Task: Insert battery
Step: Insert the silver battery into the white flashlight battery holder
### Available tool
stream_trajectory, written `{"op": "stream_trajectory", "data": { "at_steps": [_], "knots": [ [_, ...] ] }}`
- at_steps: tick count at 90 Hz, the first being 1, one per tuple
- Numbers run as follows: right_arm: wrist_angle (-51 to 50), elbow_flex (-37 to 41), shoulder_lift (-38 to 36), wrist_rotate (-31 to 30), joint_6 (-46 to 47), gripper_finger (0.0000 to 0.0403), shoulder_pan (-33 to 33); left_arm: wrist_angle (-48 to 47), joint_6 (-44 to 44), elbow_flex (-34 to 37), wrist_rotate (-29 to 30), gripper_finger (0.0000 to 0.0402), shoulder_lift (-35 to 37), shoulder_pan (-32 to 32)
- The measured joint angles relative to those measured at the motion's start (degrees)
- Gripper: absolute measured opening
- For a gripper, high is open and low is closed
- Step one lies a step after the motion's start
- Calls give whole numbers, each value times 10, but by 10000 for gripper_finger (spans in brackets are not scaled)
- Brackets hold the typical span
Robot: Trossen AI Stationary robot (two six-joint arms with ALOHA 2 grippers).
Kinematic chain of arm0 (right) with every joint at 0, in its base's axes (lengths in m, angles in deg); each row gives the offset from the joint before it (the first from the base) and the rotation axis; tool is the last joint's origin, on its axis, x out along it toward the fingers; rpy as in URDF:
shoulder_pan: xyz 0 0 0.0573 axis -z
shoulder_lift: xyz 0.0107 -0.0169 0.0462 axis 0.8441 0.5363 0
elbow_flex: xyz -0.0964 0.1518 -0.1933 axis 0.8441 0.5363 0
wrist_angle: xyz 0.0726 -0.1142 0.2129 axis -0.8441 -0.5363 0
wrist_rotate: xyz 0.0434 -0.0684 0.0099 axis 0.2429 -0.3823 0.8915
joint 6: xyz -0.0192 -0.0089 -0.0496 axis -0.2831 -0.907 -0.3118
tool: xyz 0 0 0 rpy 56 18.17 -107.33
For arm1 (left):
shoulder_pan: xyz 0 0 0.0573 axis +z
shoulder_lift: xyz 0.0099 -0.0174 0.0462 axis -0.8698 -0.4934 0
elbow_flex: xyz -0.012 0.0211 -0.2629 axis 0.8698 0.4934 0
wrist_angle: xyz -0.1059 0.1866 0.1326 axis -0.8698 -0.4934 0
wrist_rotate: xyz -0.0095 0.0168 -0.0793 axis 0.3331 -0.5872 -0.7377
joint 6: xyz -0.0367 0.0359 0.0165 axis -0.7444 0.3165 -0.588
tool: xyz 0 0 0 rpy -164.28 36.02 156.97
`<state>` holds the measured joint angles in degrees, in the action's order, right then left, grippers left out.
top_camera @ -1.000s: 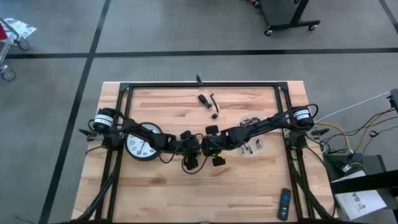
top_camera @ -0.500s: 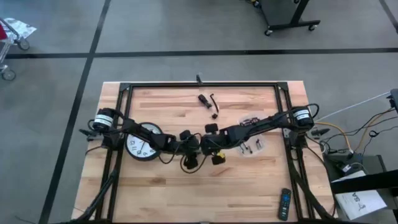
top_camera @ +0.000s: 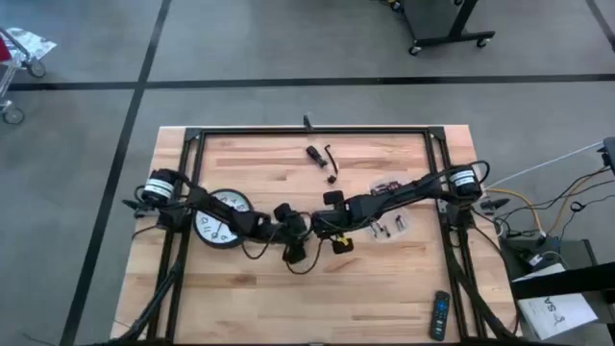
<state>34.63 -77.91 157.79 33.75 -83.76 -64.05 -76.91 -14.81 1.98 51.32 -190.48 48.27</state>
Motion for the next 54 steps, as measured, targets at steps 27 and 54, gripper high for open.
{"op": "stream_trajectory", "data": {
  "at_steps": [27, 54],
  "knots": [
    [57, 0, 16, 40, 0, 3, -1, 26, 0, 11, 8, 201, -1, 1],
    [73, 0, 16, 46, 0, 3, -4, 105, -7, 50, 8, 207, -1, 0]
  ]
}}
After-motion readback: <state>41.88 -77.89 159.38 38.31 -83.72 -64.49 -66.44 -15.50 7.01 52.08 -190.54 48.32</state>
